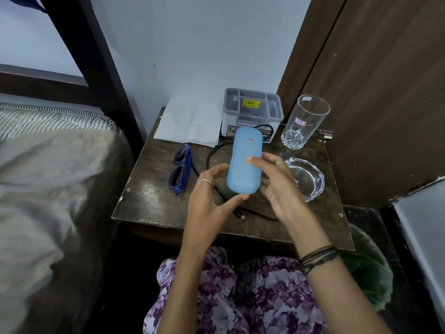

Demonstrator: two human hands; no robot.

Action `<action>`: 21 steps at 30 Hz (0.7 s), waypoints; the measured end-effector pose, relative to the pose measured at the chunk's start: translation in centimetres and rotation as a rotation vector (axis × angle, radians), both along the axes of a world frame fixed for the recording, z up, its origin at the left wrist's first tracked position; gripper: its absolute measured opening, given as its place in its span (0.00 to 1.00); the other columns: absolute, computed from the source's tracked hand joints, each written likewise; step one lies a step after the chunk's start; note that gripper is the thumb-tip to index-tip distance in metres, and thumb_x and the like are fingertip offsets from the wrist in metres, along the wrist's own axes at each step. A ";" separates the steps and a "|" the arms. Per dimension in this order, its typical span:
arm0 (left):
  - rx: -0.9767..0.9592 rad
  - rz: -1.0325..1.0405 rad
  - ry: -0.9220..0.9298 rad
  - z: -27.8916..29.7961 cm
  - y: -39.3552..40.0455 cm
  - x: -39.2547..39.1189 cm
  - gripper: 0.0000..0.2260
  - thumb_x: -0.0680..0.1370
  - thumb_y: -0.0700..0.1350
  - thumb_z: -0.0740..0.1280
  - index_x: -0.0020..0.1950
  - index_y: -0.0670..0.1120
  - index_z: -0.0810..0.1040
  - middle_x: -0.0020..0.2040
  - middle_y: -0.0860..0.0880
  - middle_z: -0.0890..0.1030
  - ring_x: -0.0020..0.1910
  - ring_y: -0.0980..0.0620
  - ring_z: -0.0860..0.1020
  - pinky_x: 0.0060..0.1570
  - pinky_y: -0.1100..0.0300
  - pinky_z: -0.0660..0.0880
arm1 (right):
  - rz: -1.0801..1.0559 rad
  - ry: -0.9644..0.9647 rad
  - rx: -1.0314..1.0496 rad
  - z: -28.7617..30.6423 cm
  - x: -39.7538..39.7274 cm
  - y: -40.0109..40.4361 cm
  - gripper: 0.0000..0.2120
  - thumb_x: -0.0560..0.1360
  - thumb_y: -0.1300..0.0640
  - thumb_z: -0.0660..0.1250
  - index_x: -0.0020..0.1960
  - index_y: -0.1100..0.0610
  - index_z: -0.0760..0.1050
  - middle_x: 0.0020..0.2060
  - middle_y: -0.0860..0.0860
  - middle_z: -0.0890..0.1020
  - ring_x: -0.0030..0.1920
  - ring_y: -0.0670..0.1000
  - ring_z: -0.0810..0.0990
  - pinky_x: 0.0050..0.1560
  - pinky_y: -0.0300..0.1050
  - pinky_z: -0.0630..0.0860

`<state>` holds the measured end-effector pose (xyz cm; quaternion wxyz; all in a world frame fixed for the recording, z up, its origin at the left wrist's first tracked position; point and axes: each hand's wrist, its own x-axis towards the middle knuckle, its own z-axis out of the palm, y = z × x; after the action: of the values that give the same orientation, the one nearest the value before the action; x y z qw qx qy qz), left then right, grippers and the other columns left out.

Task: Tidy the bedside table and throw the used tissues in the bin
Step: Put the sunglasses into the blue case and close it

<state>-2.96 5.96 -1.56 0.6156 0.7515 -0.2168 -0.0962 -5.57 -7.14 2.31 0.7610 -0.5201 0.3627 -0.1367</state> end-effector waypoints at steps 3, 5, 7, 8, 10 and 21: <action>0.047 0.001 -0.051 -0.2 1.0 1.1 0.30 0.66 0.49 0.76 0.64 0.56 0.67 0.62 0.60 0.71 0.61 0.69 0.69 0.59 0.80 0.62 | 0.404 0.057 -0.078 1.3 0.1 -3.3 0.21 0.70 0.62 0.70 0.61 0.57 0.72 0.50 0.53 0.82 0.44 0.50 0.81 0.48 0.45 0.78; 0.081 0.005 -0.093 -0.2 1.6 1.9 0.33 0.66 0.45 0.76 0.67 0.55 0.65 0.64 0.59 0.69 0.63 0.65 0.67 0.60 0.80 0.61 | 0.685 0.096 -0.083 2.0 0.2 -5.2 0.22 0.67 0.62 0.72 0.60 0.54 0.73 0.51 0.52 0.82 0.48 0.50 0.82 0.50 0.45 0.78; 0.104 0.004 -0.151 -0.3 2.2 2.5 0.36 0.65 0.42 0.77 0.69 0.51 0.65 0.65 0.58 0.67 0.67 0.61 0.65 0.64 0.73 0.61 | 0.888 0.138 -0.097 2.4 0.5 -6.5 0.21 0.68 0.61 0.70 0.60 0.53 0.74 0.54 0.51 0.82 0.52 0.49 0.81 0.52 0.43 0.79; 0.107 0.001 -0.174 -0.3 2.4 2.6 0.38 0.64 0.42 0.77 0.70 0.51 0.63 0.66 0.60 0.65 0.69 0.59 0.64 0.67 0.69 0.61 | 0.962 0.160 -0.105 2.6 0.6 -6.9 0.21 0.68 0.61 0.69 0.61 0.53 0.74 0.55 0.51 0.82 0.53 0.49 0.81 0.52 0.41 0.79; 0.112 -0.030 -0.183 -0.3 2.9 2.8 0.40 0.64 0.41 0.78 0.70 0.52 0.61 0.67 0.64 0.61 0.70 0.57 0.63 0.69 0.63 0.61 | 1.082 0.197 -0.106 2.7 0.9 -7.2 0.21 0.69 0.63 0.68 0.62 0.54 0.73 0.57 0.52 0.82 0.53 0.48 0.81 0.50 0.39 0.79; 0.319 -0.122 -0.060 -1.5 2.9 2.9 0.41 0.61 0.47 0.79 0.70 0.52 0.65 0.58 0.57 0.70 0.58 0.59 0.68 0.57 0.65 0.65 | 1.174 0.266 -0.571 0.1 1.1 -5.6 0.19 0.76 0.56 0.66 0.66 0.53 0.72 0.62 0.51 0.78 0.60 0.49 0.77 0.61 0.43 0.72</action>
<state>-0.01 8.86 -3.07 0.4746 0.8278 -0.2622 -0.1440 -4.52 -12.71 2.36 0.4902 -0.8249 0.0599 0.2750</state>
